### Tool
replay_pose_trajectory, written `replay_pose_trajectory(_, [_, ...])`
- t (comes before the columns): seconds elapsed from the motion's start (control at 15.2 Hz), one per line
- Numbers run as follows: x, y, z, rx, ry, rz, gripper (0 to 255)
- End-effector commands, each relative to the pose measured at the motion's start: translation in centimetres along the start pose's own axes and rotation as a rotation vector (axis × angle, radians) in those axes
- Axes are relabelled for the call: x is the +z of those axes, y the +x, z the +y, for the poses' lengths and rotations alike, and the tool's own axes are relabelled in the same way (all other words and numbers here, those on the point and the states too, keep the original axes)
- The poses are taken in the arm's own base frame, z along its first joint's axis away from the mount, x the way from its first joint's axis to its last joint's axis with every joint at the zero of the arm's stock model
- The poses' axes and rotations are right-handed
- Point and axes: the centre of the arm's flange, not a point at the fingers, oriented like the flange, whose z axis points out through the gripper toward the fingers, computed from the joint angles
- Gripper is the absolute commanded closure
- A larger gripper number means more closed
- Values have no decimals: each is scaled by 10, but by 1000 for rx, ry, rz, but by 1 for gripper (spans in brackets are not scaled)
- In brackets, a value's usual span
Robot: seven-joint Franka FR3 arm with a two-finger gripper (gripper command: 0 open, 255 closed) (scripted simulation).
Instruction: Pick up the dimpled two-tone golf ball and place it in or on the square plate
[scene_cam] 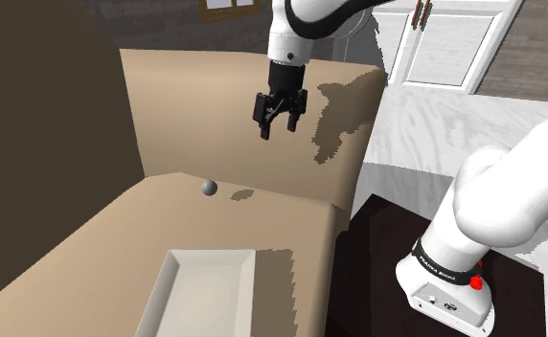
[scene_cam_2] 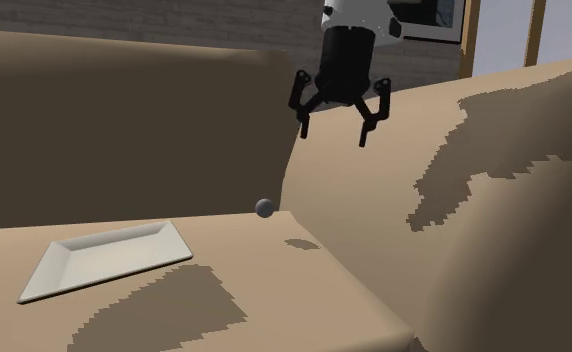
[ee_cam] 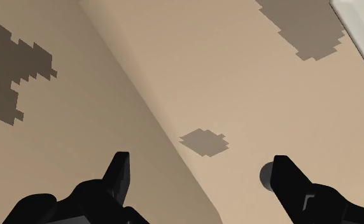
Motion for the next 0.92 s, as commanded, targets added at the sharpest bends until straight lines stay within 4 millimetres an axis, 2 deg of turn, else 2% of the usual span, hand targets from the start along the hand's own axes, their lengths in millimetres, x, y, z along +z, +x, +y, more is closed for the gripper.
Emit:
replay_pose_trajectory(0.0, [18, 15, -15, -3, 7, 0, 0])
replay_pose_trajectory(0.86, [124, 106, -110, -26, 46, -10, 0])
